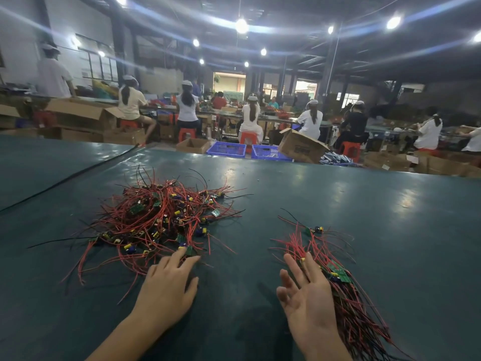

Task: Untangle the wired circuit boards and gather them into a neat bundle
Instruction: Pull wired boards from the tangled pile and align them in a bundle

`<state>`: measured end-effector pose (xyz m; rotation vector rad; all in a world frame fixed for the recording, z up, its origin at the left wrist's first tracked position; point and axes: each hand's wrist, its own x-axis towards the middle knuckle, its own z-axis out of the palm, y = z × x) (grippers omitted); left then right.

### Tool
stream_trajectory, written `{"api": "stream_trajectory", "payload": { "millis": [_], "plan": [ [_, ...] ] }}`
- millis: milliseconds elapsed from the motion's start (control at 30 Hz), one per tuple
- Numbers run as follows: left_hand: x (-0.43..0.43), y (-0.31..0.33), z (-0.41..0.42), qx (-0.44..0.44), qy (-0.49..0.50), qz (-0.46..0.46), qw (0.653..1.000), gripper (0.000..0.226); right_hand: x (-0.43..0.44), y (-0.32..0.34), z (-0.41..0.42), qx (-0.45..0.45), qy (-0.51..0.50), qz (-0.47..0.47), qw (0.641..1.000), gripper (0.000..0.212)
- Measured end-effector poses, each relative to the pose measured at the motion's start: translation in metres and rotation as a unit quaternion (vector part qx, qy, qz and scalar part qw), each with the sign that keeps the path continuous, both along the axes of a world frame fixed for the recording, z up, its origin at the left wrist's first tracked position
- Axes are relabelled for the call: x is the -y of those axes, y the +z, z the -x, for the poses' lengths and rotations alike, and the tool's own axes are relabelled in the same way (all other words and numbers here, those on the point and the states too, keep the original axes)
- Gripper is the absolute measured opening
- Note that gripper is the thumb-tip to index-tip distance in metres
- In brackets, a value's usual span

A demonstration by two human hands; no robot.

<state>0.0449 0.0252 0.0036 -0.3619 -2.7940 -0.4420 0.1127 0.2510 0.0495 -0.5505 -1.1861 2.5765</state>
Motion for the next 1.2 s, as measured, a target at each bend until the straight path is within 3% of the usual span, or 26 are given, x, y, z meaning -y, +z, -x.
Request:
{"api": "stream_trajectory", "payload": {
  "millis": [67, 267, 400, 533, 667, 800, 967, 1200],
  "plan": [
    [0.003, -0.002, 0.003, 0.005, -0.013, 0.01, 1.0, 0.053, 0.002, -0.004, 0.001, -0.003, 0.002, -0.015, 1.0, 0.016],
    [-0.01, -0.01, 0.0, 0.005, -0.061, 0.029, 0.998, 0.055, 0.014, -0.011, 0.006, 0.01, 0.002, -0.053, 0.999, 0.036],
    [-0.016, -0.012, 0.001, 0.007, -0.052, -0.019, 0.998, 0.066, 0.024, -0.019, 0.01, 0.004, 0.006, -0.119, 0.993, 0.044],
    [-0.019, -0.005, 0.005, -0.08, -0.015, -0.074, 0.994, 0.079, 0.026, -0.021, 0.01, -0.008, 0.016, -0.151, 0.988, 0.047],
    [-0.022, -0.008, 0.019, -0.043, 0.009, -0.006, 0.999, 0.091, 0.025, -0.024, 0.008, -0.017, 0.021, -0.159, 0.987, 0.047],
    [-0.023, -0.006, 0.027, 0.061, 0.091, -0.004, 0.994, 0.068, 0.026, -0.025, 0.006, -0.025, 0.028, -0.183, 0.982, 0.047],
    [-0.011, -0.004, 0.019, -0.038, 0.045, -0.125, 0.99, 0.032, 0.03, -0.026, 0.003, -0.036, 0.039, -0.211, 0.976, 0.043],
    [-0.015, 0.005, -0.005, -0.162, -0.105, -0.249, 0.949, 0.041, 0.039, -0.024, -0.002, -0.048, 0.067, -0.292, 0.953, 0.023]
  ]
}}
